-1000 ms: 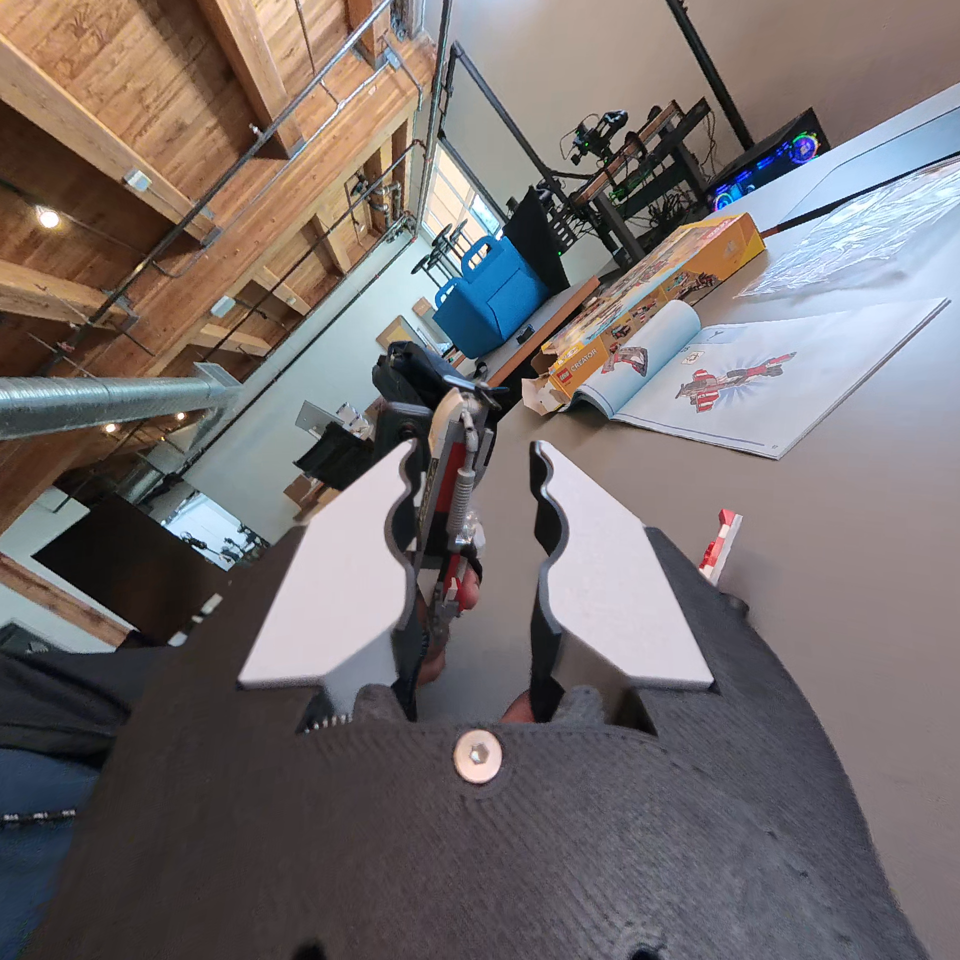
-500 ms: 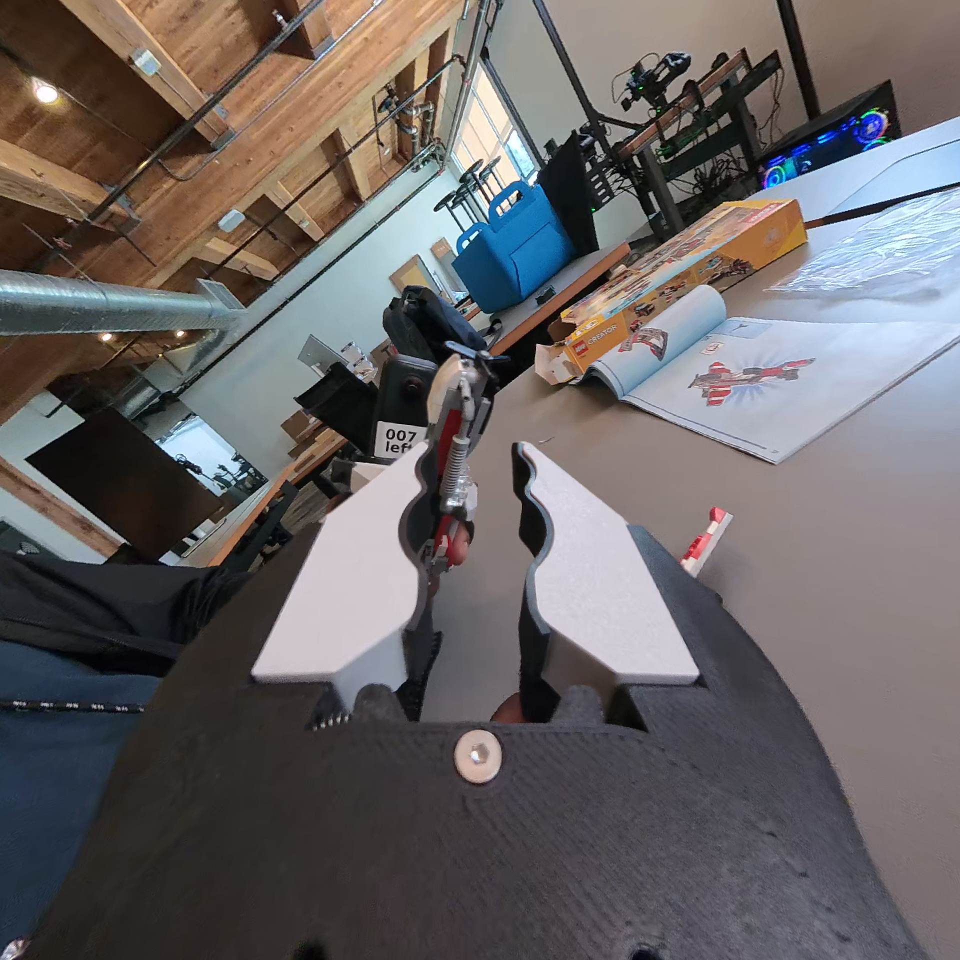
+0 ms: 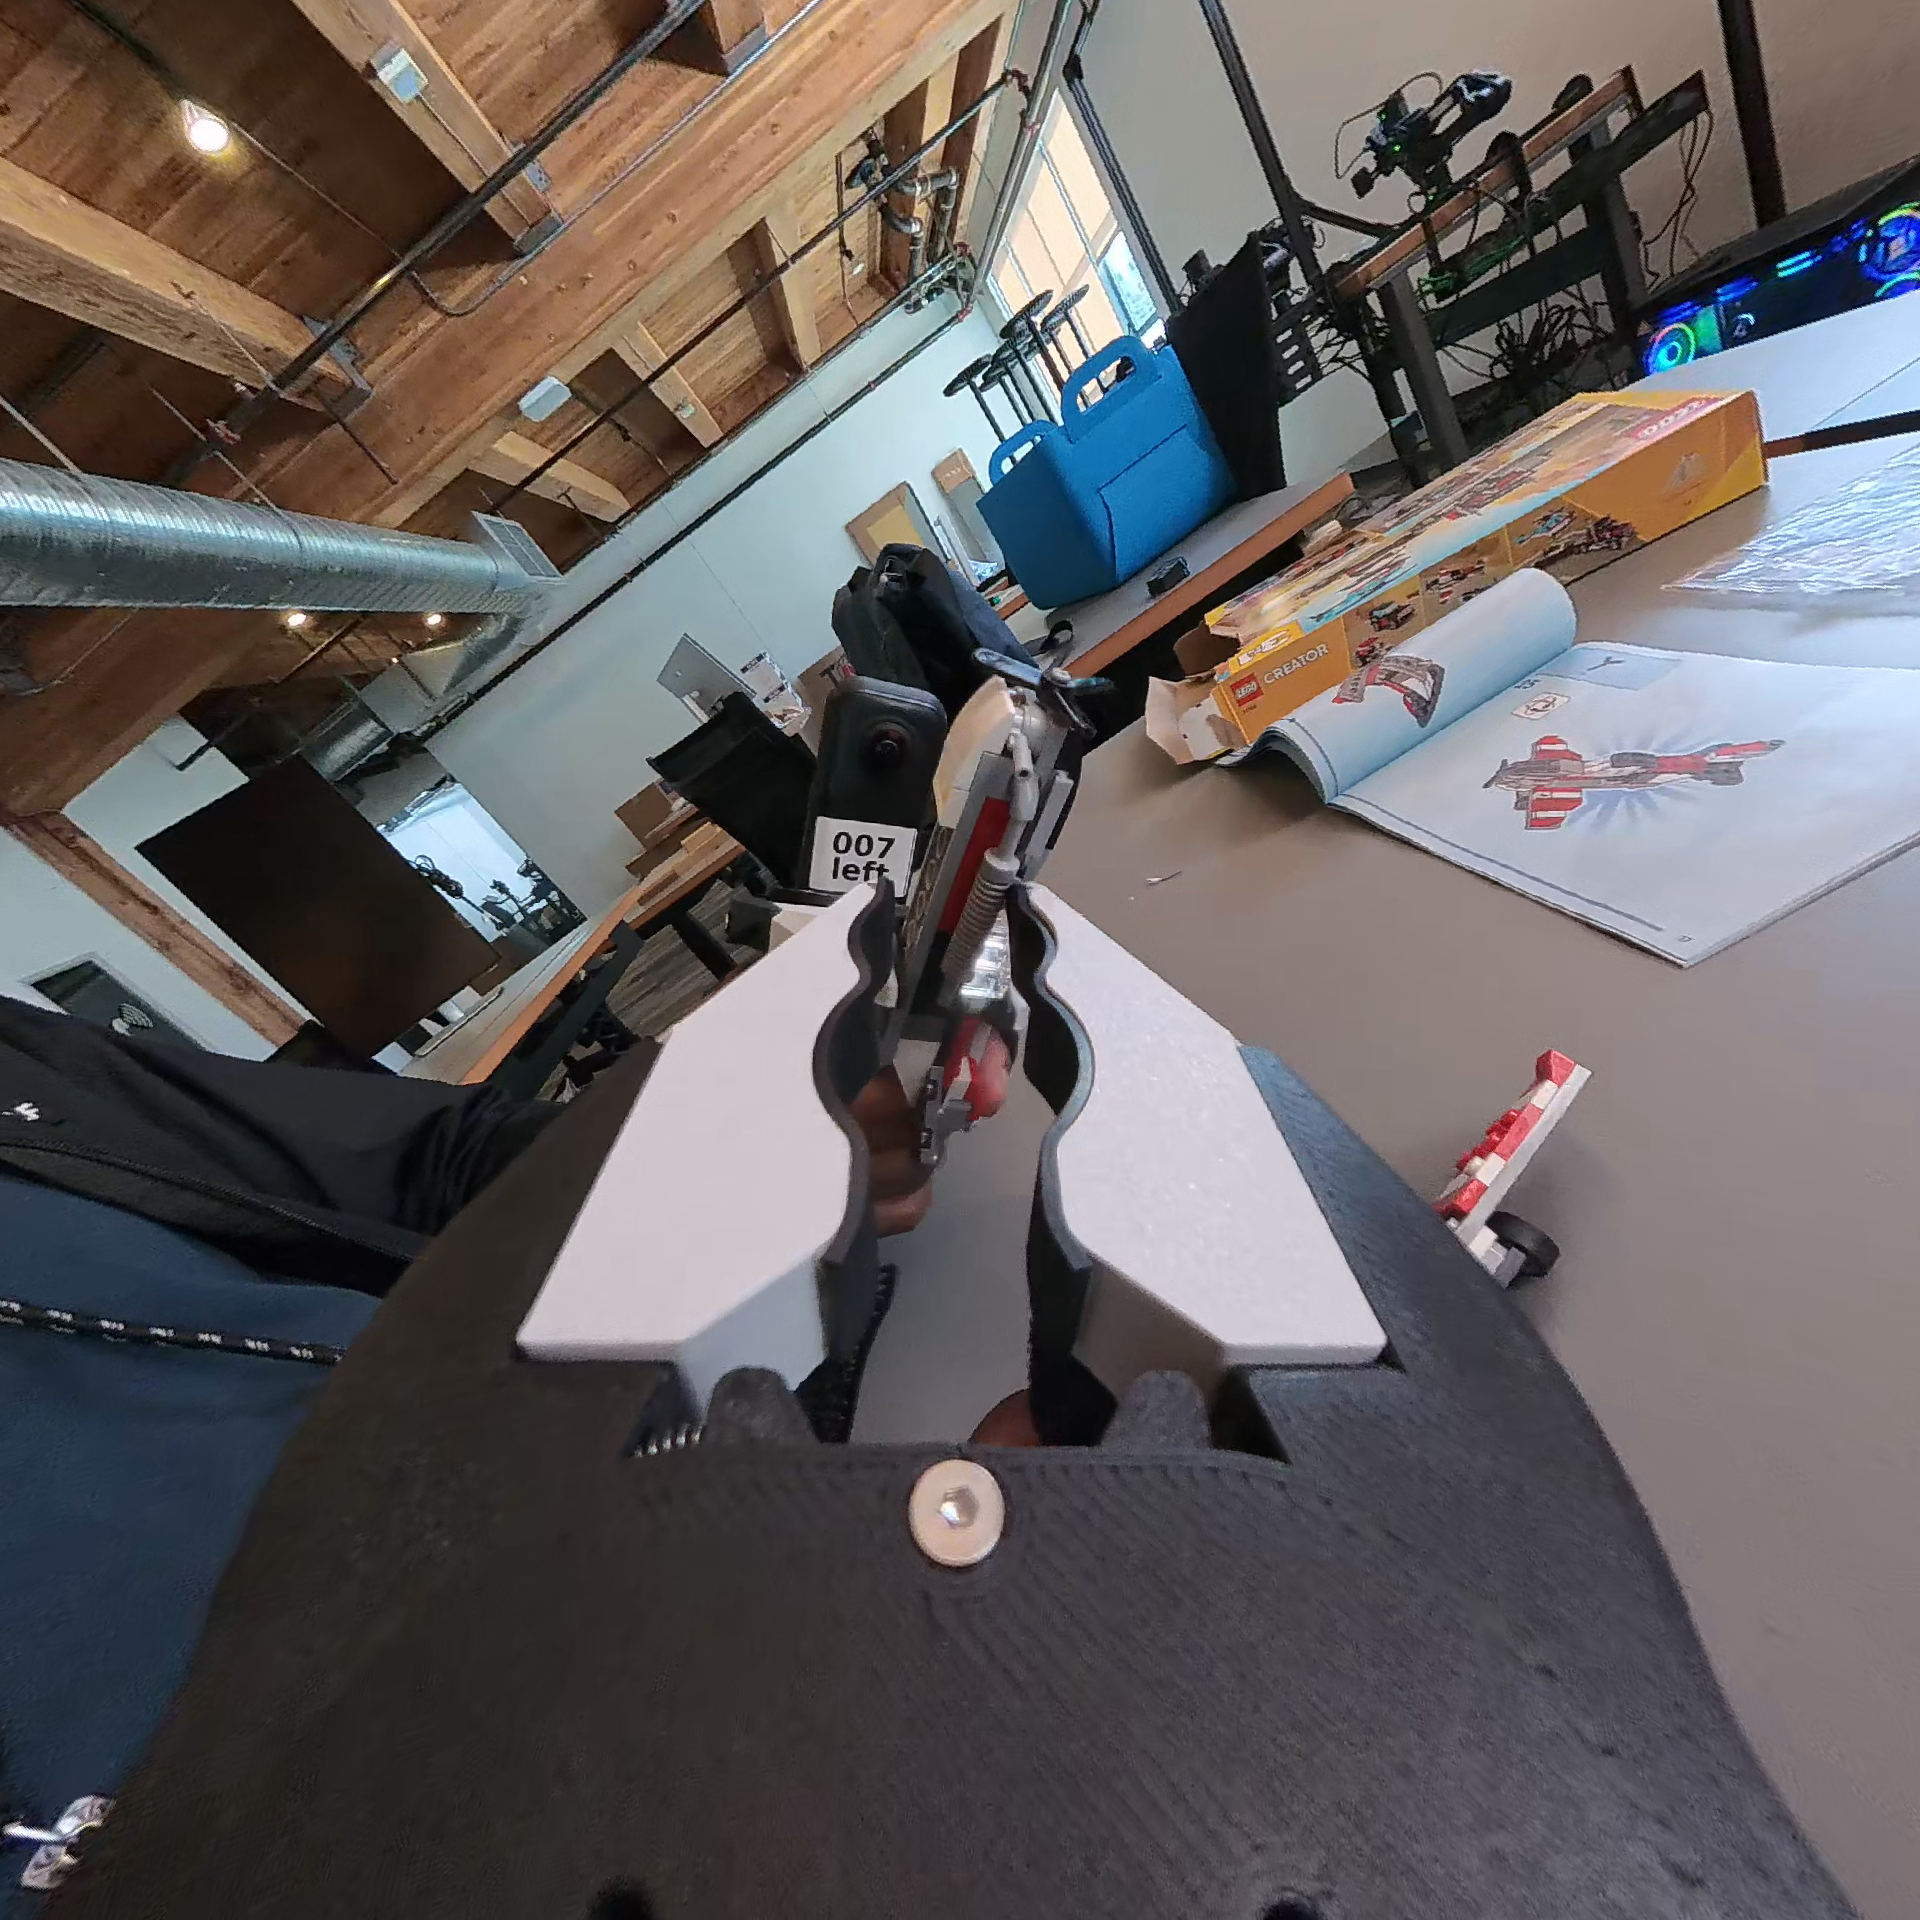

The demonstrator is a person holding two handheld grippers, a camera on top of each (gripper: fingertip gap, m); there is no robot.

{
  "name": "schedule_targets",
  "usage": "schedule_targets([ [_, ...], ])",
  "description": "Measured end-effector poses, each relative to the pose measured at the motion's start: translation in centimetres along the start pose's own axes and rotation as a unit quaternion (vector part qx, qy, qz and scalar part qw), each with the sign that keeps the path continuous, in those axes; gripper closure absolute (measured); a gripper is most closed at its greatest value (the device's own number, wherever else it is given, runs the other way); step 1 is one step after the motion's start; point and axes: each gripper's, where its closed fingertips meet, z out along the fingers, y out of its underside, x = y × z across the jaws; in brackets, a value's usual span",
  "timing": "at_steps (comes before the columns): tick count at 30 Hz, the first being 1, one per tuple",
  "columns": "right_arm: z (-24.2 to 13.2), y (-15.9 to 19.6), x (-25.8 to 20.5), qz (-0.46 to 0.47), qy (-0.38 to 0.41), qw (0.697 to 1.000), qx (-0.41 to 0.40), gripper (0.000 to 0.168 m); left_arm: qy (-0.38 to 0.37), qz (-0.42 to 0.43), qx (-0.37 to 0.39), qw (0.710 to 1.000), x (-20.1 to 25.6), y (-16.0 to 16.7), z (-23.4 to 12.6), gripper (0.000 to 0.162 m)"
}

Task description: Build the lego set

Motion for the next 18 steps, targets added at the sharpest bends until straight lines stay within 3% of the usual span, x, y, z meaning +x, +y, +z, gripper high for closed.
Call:
schedule_targets([
  [7,-0.1,0.5,0.0,-0.016,-0.004,1.000,-0.022,0.147,0.000,0.003,0.007,1.000,0.1,-0.3,-0.1,0.141],
  [11,-1.7,2.3,3.7,-0.108,0.084,0.985,-0.107,0.145,-0.031,-0.002,0.012,0.999,-0.9,-0.9,-0.9,0.140],
  [14,-4.1,4.3,8.0,-0.201,0.188,0.938,-0.212,0.144,-0.074,-0.016,0.006,0.997,-2.6,-0.9,-1.7,0.140],
  [18,-6.3,6.0,11.8,-0.336,0.261,0.844,-0.326,0.137,-0.098,-0.030,0.003,0.995,-3.9,-0.8,-2.2,0.140],
])
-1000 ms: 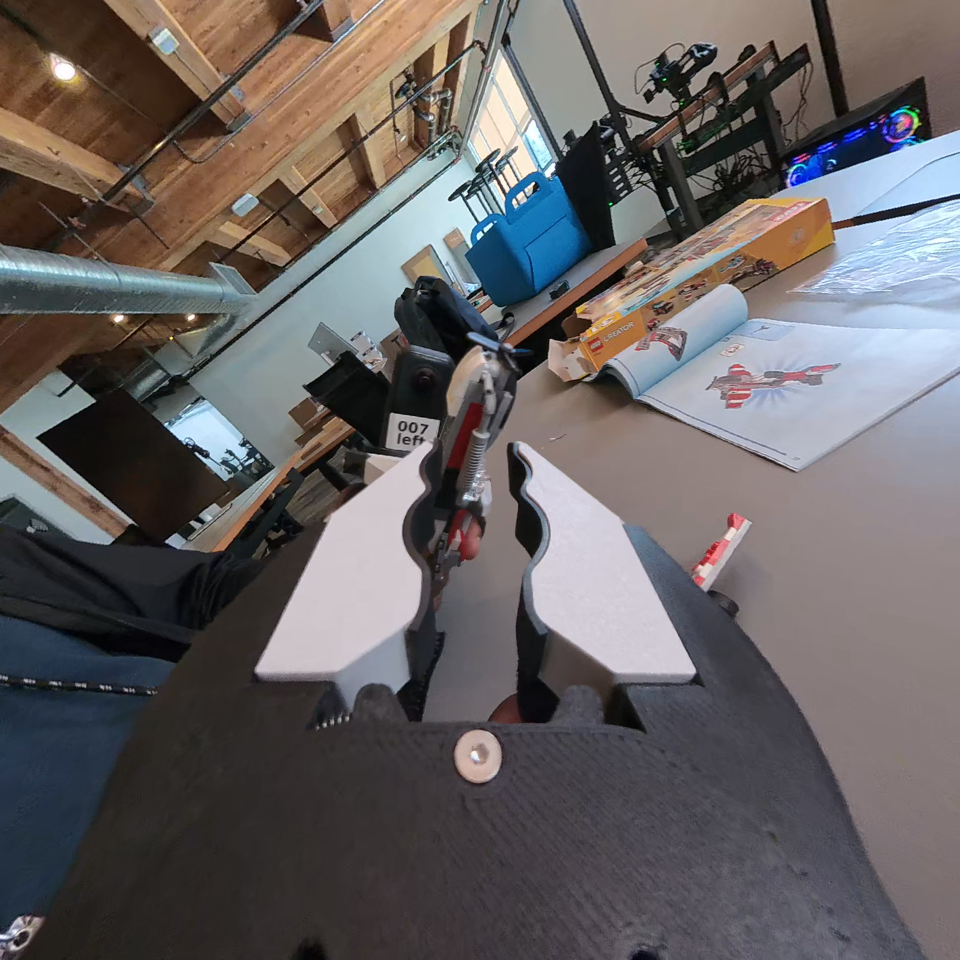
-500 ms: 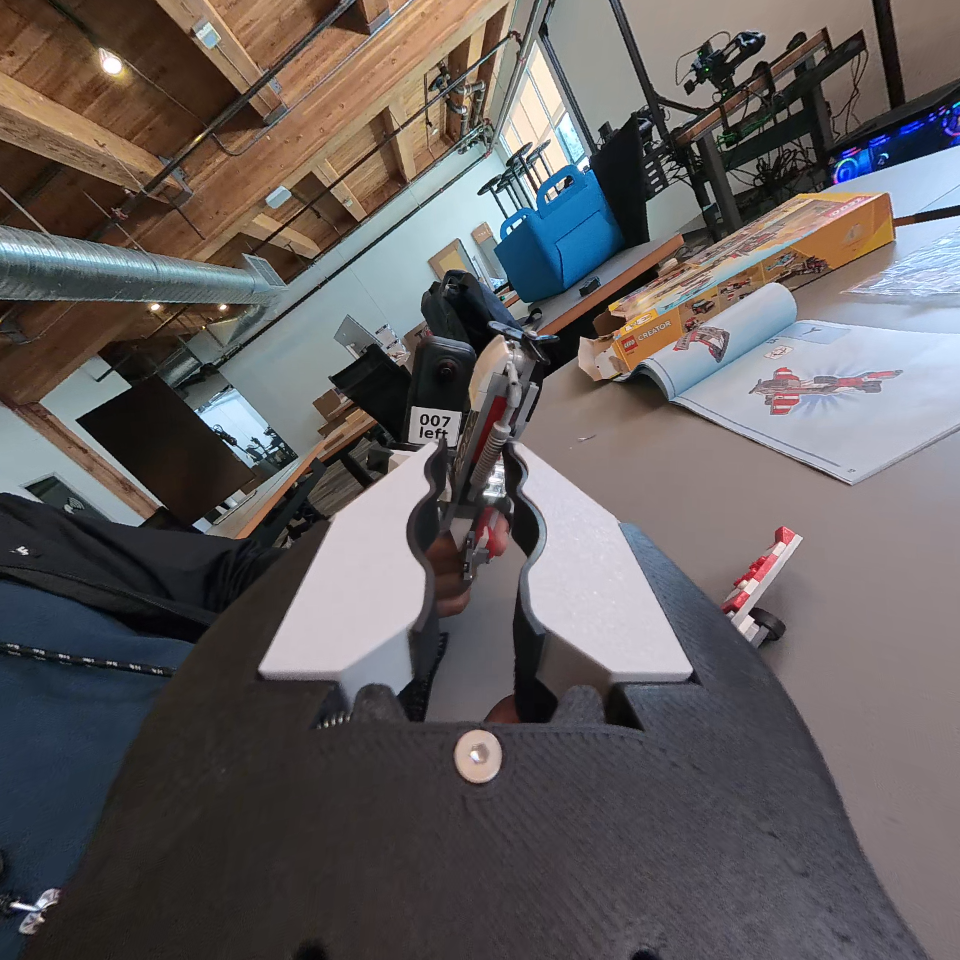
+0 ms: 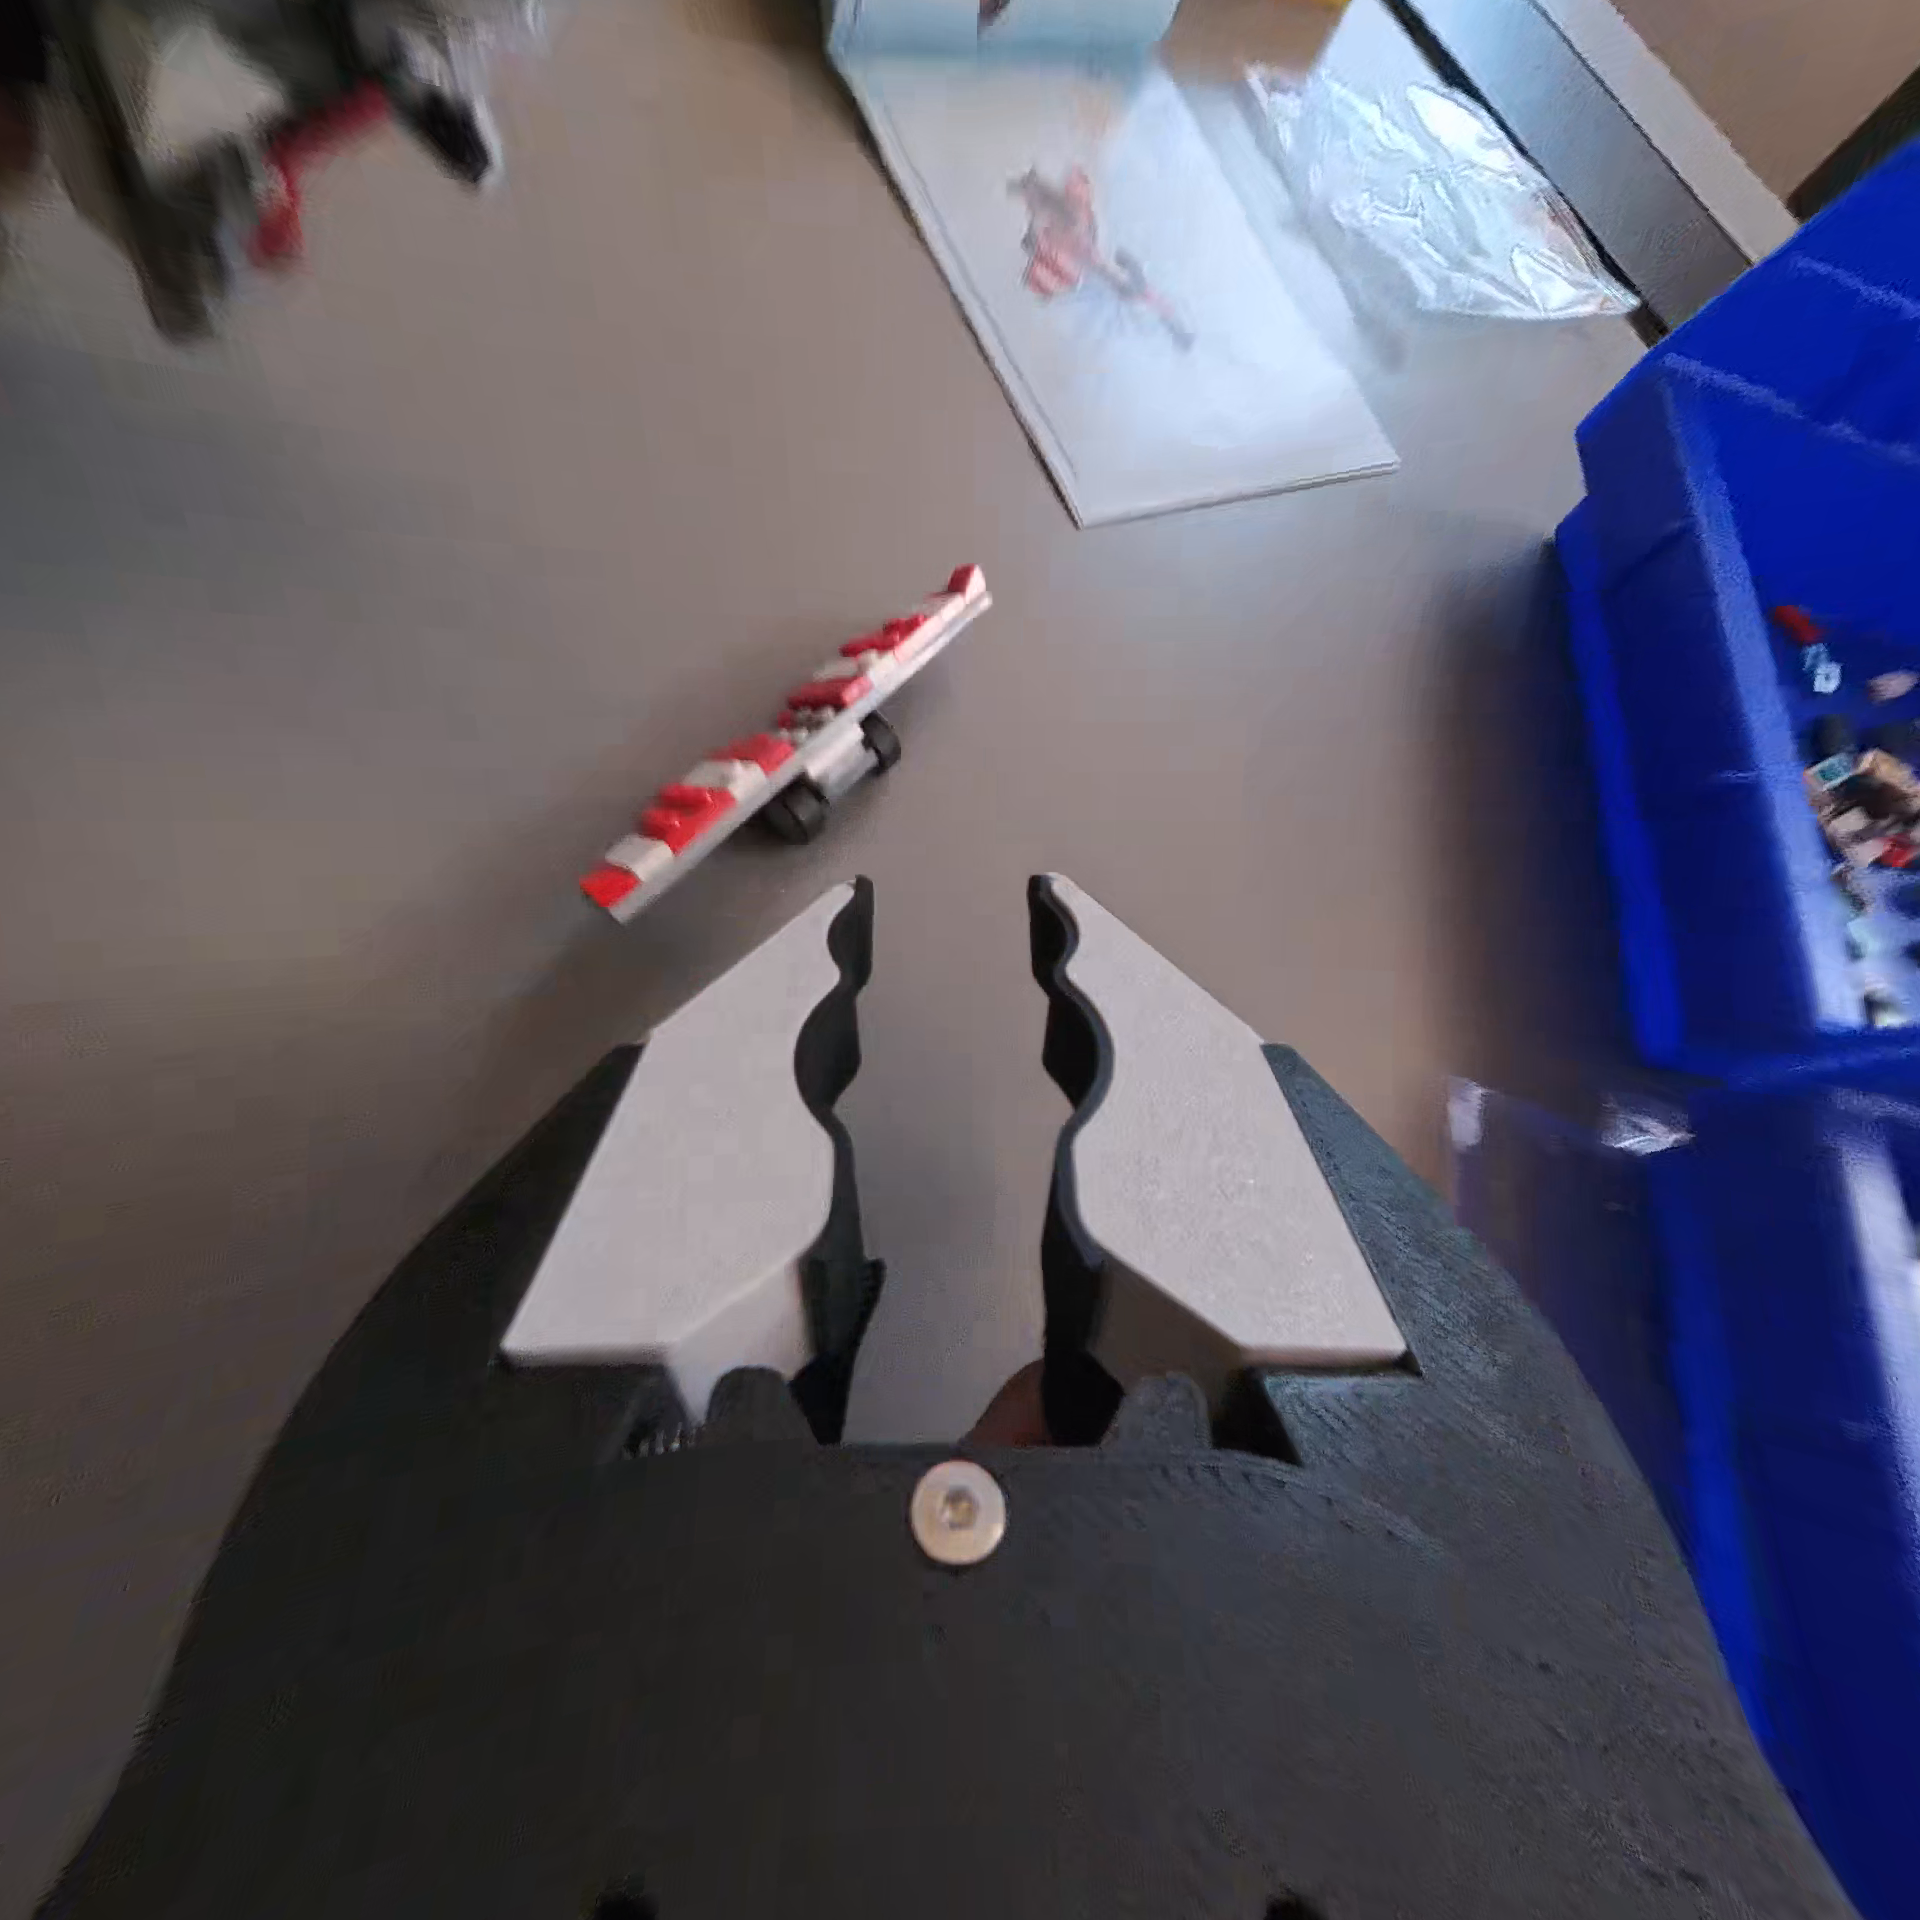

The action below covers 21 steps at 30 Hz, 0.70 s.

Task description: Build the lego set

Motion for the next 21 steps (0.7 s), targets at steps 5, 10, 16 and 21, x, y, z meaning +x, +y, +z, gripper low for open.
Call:
schedule_targets([
  [5,1.7,0.1,-1.2,-0.085,-0.011,0.996,-0.027,0.131,-0.009,0.011,-0.006,1.000,-0.1,0.1,0.0,0.140],
  [10,3.0,-1.2,-3.0,-0.105,-0.011,0.994,-0.029,0.129,-0.011,0.014,-0.006,1.000,-0.1,0.0,-0.1,0.140],
  [16,2.7,-3.7,-3.7,-0.126,-0.027,0.991,0.022,0.125,-0.011,0.015,-0.001,1.000,0.1,-0.5,-0.7,0.140],
  [21,2.2,-3.4,-3.8,-0.231,-0.046,0.972,0.015,0.119,-0.009,0.025,-0.018,0.999,0.1,-0.7,-1.1,0.140],
])
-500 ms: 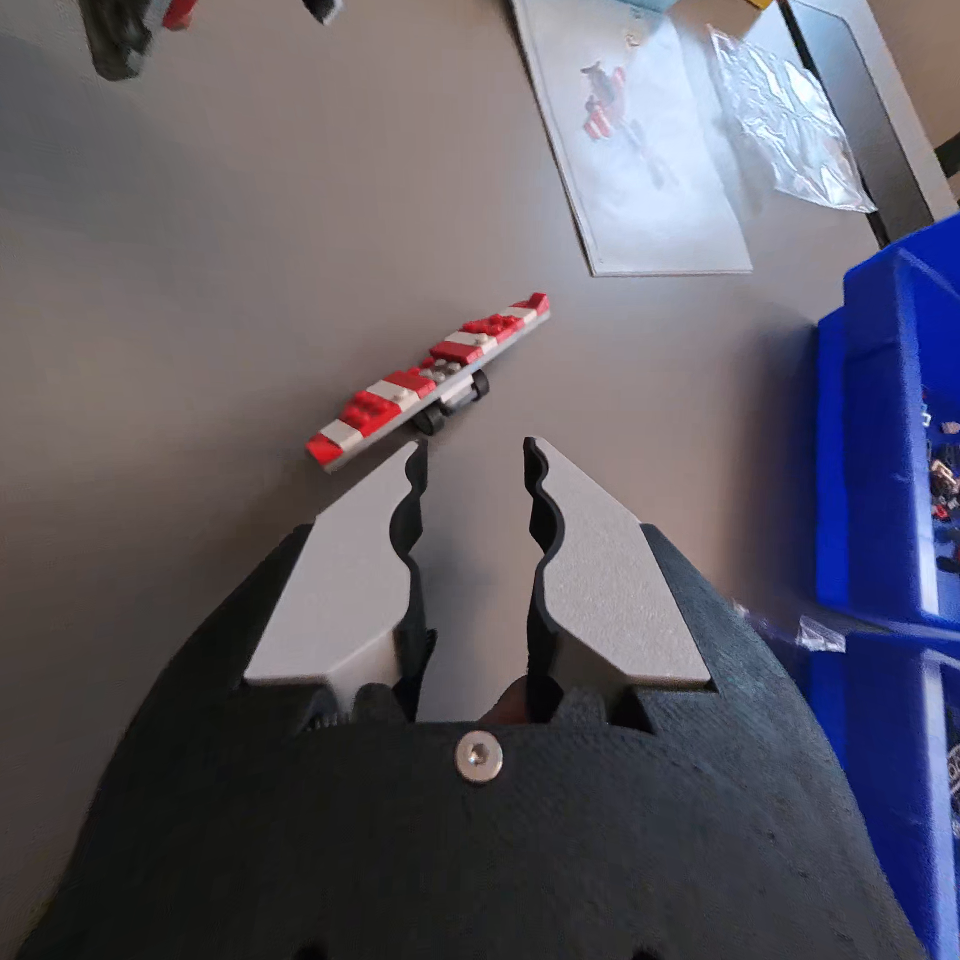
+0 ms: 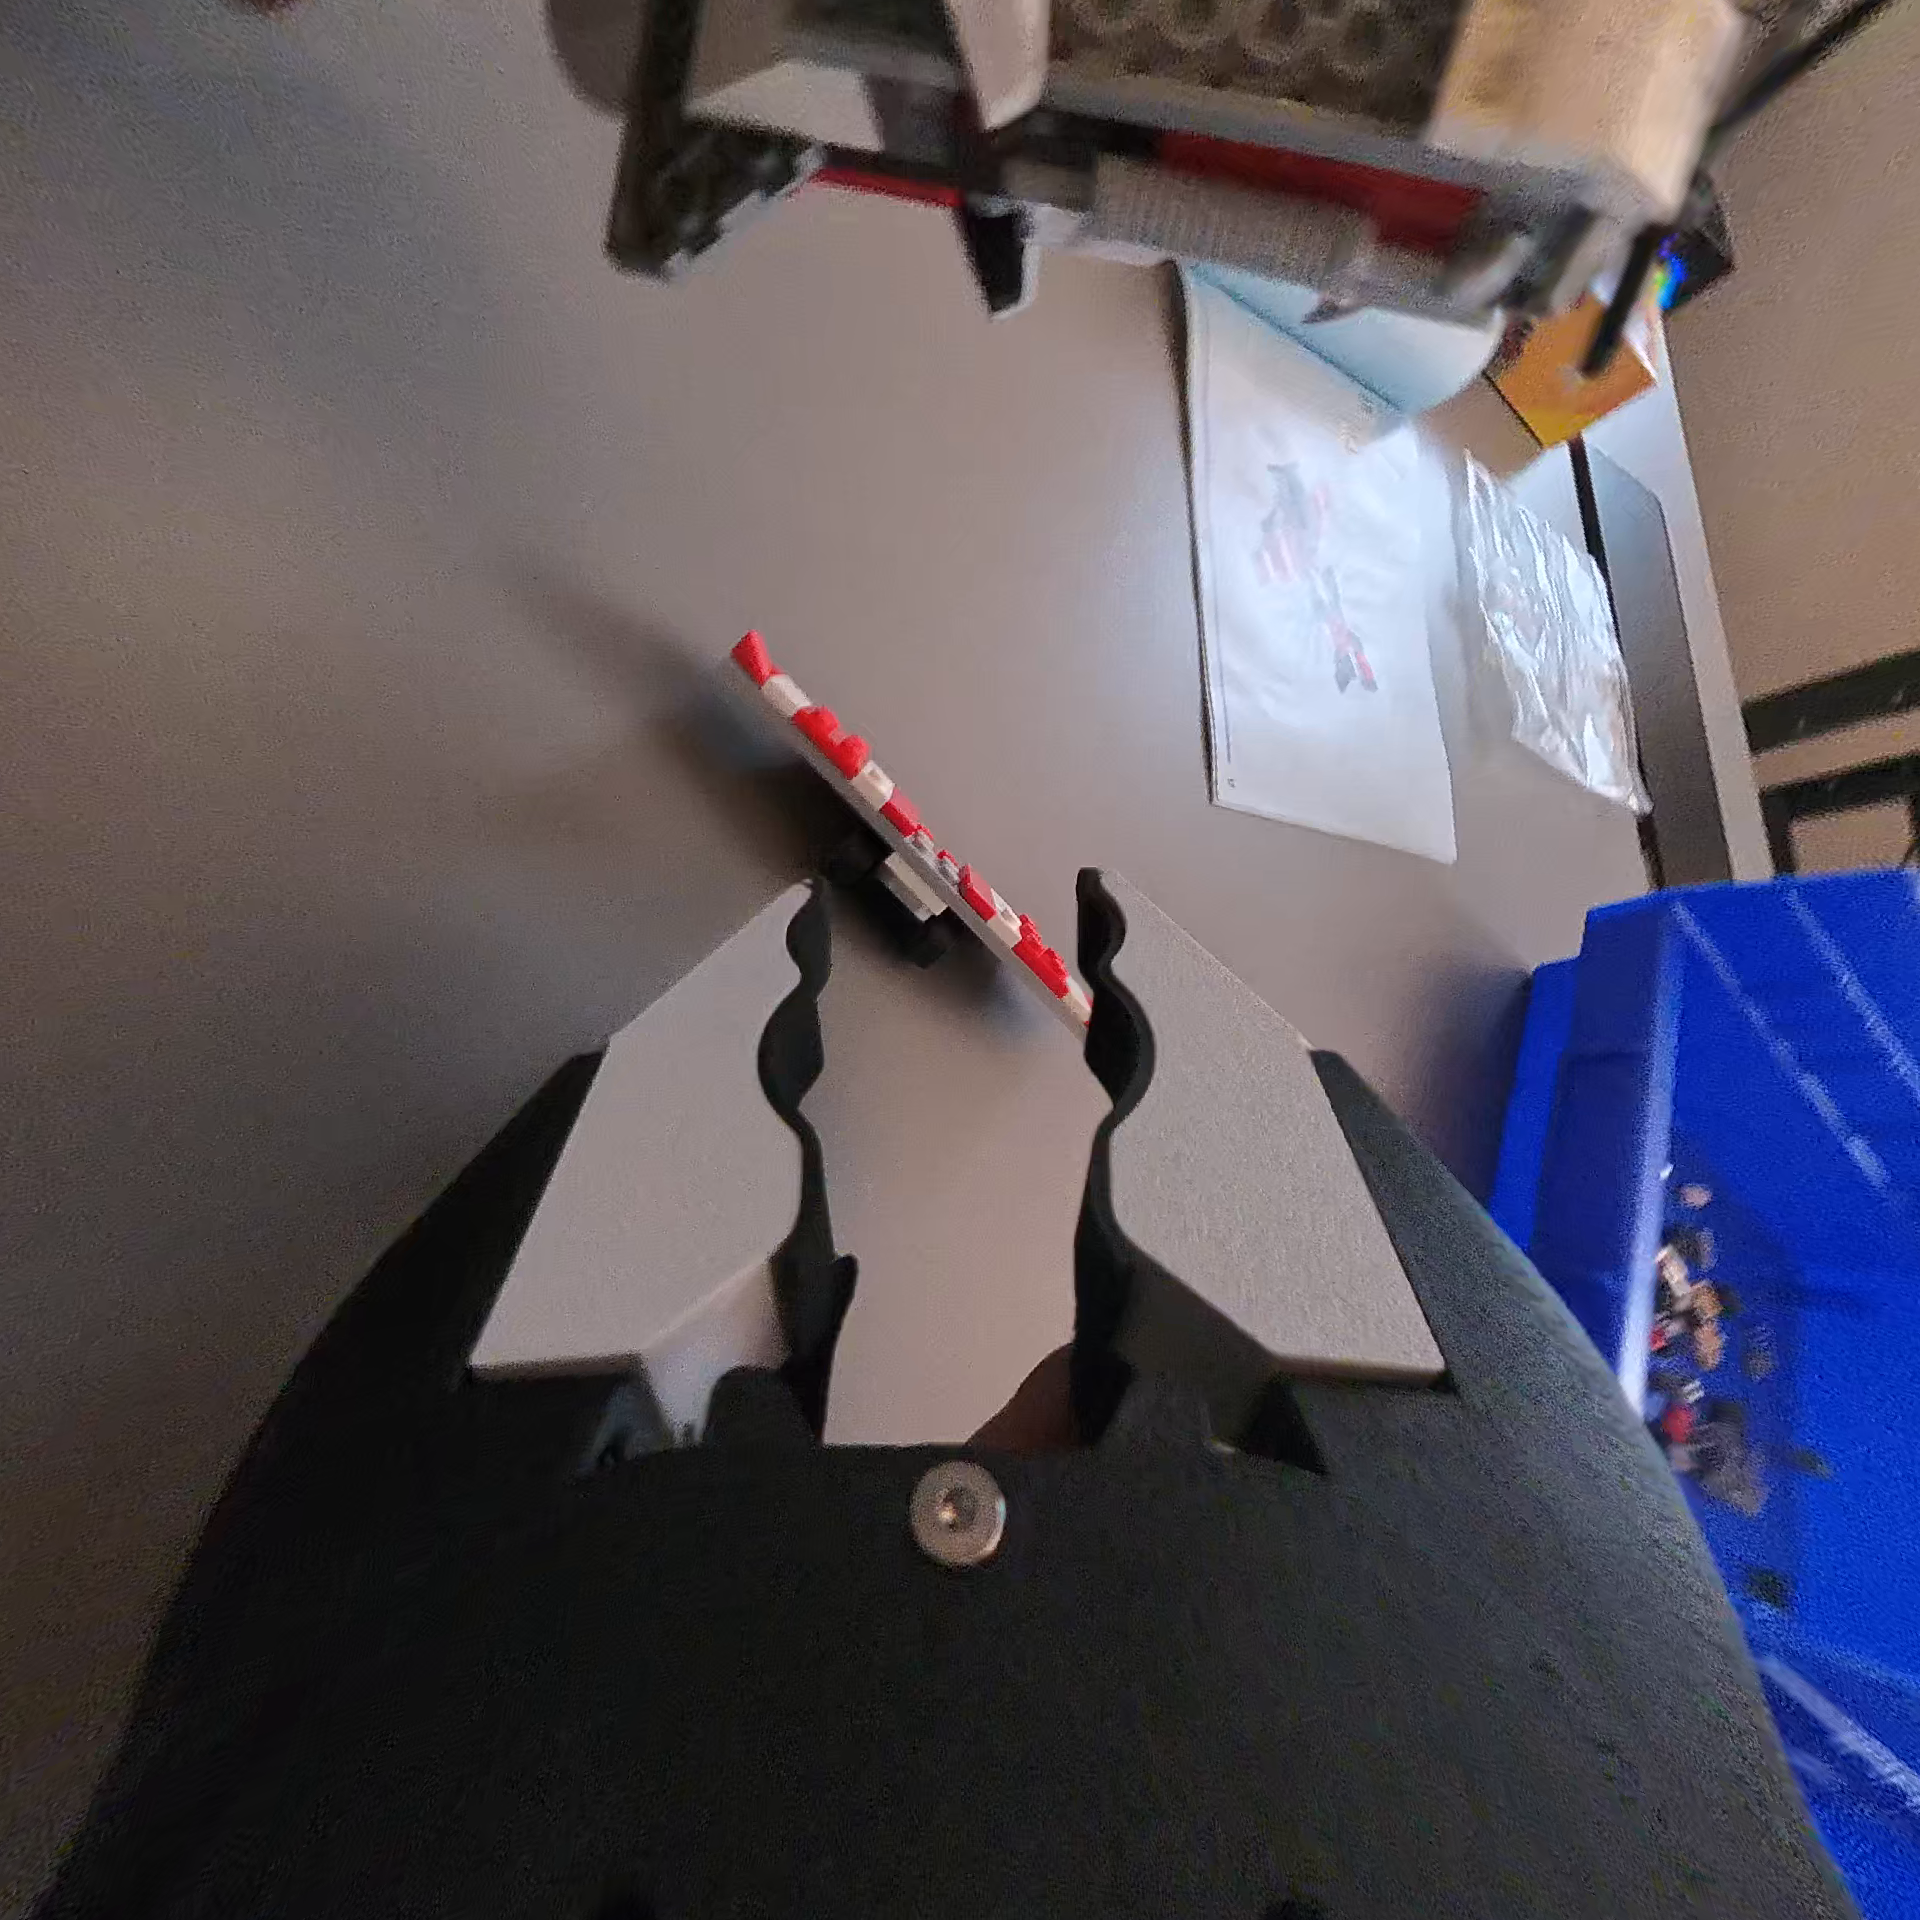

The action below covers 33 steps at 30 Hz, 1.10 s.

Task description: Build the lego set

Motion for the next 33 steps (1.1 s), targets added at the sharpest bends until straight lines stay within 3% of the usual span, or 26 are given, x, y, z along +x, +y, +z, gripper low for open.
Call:
schedule_targets([
  [5,1.3,0.7,-0.9,-0.119,-0.050,0.991,-0.040,0.119,-0.004,0.001,-0.010,1.000,-0.4,-0.5,-0.4,0.140],
  [13,2.2,1.3,-0.7,-0.113,-0.122,0.983,-0.074,0.146,-0.009,0.000,-0.022,1.000,-1.6,-1.6,-0.7,0.140],
  [20,1.4,-0.2,-1.5,-0.003,-0.157,0.987,-0.039,0.151,-0.020,-0.021,-0.019,0.999,-4.8,-1.9,-1.7,0.140],
  [25,-0.8,-3.5,-1.3,0.101,-0.177,0.978,0.049,0.151,-0.004,-0.034,-0.029,0.999,-5.5,-1.0,-1.7,0.141],
  [30,-3.6,-9.3,0.7,0.244,-0.207,0.932,0.168,0.151,0.009,-0.001,-0.045,0.999,-4.1,0.1,-1.1,0.140],
  [33,-4.1,-10.9,1.4,0.319,-0.239,0.895,0.200,0.151,0.040,-0.052,-0.037,0.997,-2.6,1.0,-0.4,0.141],
])
